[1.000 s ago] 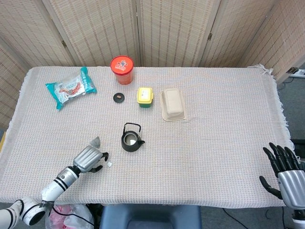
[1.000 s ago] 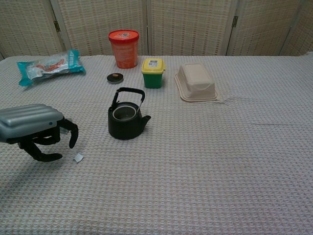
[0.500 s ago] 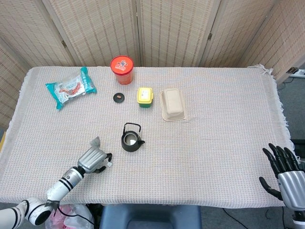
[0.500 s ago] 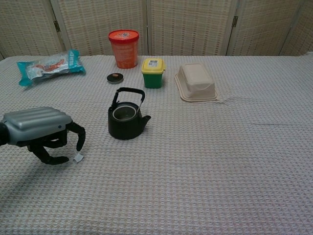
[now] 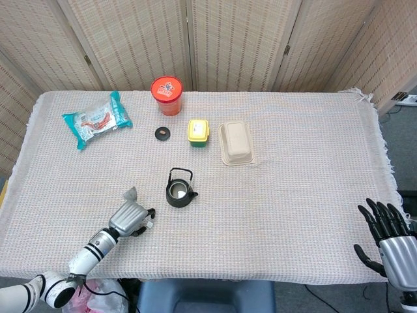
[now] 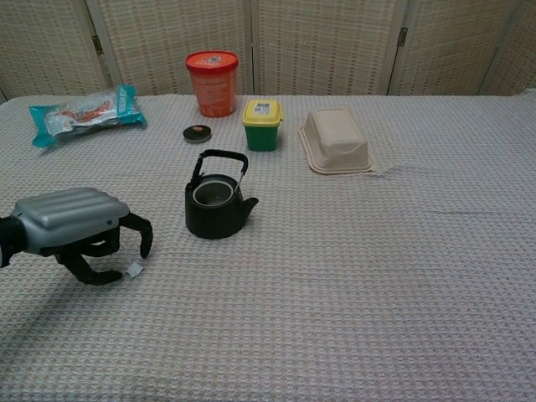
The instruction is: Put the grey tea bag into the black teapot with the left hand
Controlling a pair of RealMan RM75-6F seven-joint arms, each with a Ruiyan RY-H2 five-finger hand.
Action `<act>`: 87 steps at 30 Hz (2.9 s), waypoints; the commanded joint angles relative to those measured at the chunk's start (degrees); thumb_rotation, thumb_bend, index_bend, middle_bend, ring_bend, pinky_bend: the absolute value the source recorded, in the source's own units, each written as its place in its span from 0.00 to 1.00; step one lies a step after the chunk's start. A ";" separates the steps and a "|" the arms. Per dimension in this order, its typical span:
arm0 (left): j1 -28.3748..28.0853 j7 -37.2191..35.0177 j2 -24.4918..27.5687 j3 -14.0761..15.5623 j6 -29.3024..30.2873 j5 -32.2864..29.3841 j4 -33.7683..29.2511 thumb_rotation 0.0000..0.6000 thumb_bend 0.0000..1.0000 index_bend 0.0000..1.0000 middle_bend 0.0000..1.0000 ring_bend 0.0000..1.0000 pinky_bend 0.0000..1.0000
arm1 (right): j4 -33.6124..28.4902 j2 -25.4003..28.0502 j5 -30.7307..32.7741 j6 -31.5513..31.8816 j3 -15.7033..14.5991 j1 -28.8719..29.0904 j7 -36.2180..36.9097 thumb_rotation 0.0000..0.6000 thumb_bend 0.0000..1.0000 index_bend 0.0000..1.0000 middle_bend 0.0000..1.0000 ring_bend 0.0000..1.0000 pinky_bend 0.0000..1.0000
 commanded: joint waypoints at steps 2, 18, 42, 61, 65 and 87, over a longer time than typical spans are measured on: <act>0.01 -0.55 -0.42 0.39 0.16 0.15 0.57 1.00 0.37 0.46 1.00 1.00 1.00 | -0.02 -0.01 -0.03 -0.07 -0.02 0.03 -0.08 1.00 0.23 0.00 0.00 0.00 0.00; 0.01 -0.88 -1.19 1.01 0.88 0.10 1.00 1.00 0.37 0.49 1.00 1.00 1.00 | 0.31 -0.12 -0.66 0.93 -0.20 -0.43 0.02 1.00 0.23 0.00 0.00 0.00 0.00; -0.61 -7.43 -2.22 2.27 1.80 3.06 5.27 1.00 0.43 0.62 1.00 1.00 1.00 | -0.07 -0.44 0.28 -0.19 0.06 -0.24 -1.42 1.00 0.23 0.00 0.00 0.00 0.00; 0.10 -4.76 6.33 0.01 6.94 2.93 -3.10 1.00 0.50 0.65 1.00 1.00 1.00 | -0.40 -0.15 0.16 -0.92 -0.02 0.24 -1.03 1.00 0.23 0.00 0.00 0.00 0.00; -0.16 -1.91 11.83 -2.64 8.44 1.20 -10.95 1.00 0.50 0.65 1.00 1.00 1.00 | -0.26 0.24 0.04 -0.78 -0.12 0.28 0.23 1.00 0.23 0.00 0.00 0.00 0.00; -10.76 13.28 22.84 -15.62 3.77 -18.86 -28.42 1.00 0.50 0.65 1.00 1.00 1.00 | -0.81 1.56 1.85 -3.72 0.02 1.71 2.80 1.00 0.23 0.00 0.00 0.00 0.00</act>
